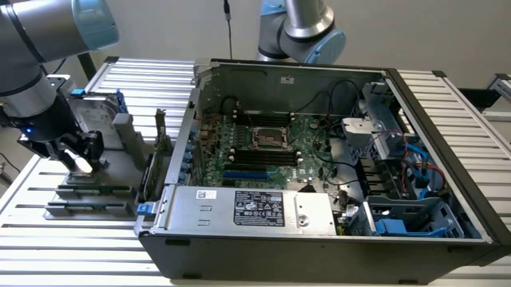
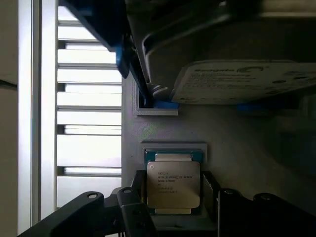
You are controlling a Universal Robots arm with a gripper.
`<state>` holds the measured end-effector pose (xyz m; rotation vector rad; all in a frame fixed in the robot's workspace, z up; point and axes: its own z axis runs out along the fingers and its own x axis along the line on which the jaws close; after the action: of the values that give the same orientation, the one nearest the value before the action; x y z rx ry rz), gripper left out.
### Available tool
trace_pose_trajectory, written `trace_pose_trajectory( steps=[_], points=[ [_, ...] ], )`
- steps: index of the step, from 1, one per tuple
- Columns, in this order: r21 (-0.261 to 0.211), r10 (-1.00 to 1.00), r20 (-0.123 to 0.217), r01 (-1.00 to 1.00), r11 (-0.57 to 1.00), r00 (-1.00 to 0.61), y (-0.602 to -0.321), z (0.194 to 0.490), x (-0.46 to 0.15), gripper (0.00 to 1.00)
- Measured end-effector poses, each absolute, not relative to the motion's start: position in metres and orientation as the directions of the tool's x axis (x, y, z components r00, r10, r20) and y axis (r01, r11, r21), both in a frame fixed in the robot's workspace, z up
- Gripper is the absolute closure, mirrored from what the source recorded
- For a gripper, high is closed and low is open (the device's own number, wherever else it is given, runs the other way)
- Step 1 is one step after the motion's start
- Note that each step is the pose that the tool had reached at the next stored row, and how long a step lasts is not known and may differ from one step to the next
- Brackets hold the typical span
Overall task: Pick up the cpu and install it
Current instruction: 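Pick up the cpu and move it towards the insertion slot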
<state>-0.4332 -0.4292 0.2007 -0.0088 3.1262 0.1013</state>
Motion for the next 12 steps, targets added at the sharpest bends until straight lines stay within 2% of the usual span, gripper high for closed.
trace_pose_trajectory(
  steps=[12],
  points=[
    [0.065, -0.005, -0.012, -0.006, 0.998, -1.000, -0.429, 0.255, -0.432, 0.45]
  ],
)
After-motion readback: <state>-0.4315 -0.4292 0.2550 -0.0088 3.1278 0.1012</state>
